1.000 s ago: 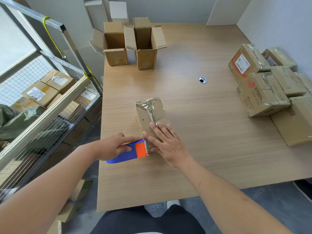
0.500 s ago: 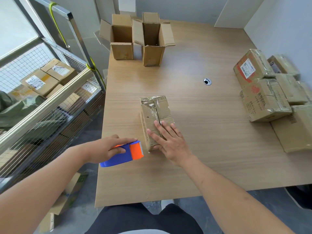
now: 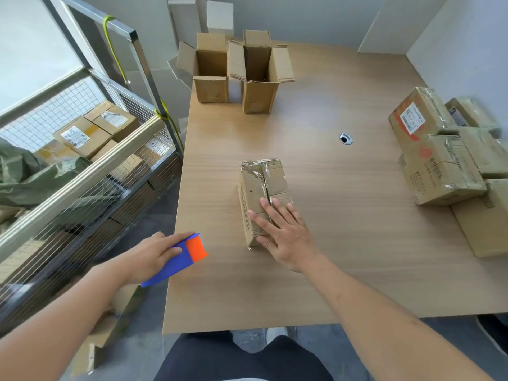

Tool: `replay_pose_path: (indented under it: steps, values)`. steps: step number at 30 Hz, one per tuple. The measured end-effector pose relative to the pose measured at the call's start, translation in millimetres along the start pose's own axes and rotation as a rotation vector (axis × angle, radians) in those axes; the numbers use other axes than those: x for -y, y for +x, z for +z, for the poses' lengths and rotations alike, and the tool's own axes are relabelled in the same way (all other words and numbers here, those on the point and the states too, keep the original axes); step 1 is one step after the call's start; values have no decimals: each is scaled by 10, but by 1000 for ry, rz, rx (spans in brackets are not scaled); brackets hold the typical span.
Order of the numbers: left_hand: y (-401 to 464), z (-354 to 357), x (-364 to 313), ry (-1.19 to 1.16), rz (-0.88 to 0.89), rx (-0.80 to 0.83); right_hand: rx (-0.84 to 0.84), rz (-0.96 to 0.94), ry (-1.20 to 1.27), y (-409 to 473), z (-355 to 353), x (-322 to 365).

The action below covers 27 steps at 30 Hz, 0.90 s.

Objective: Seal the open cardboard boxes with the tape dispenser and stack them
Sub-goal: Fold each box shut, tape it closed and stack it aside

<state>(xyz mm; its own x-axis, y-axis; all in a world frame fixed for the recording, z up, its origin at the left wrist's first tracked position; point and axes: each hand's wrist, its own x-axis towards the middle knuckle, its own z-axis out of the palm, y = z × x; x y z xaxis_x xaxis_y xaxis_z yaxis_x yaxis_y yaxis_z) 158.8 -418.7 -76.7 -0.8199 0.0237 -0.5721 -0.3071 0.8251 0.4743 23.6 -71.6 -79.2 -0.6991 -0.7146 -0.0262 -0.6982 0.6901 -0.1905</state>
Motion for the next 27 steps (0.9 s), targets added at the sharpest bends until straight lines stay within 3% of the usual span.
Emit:
replay_pose_path:
  steps: [4,11,19,27]
  values:
    - [86,32,-234,-43,77,-95,0,79,61,20,-15,105]
    - [184,255,-452,54,128,-250,-165,171,57,127,53,313]
    - [340,571,-676,198,1,-307,-198,175,-22,155,91,363]
    - [365,636,-719,158,-7,-237,58,81,8,59,-27,151]
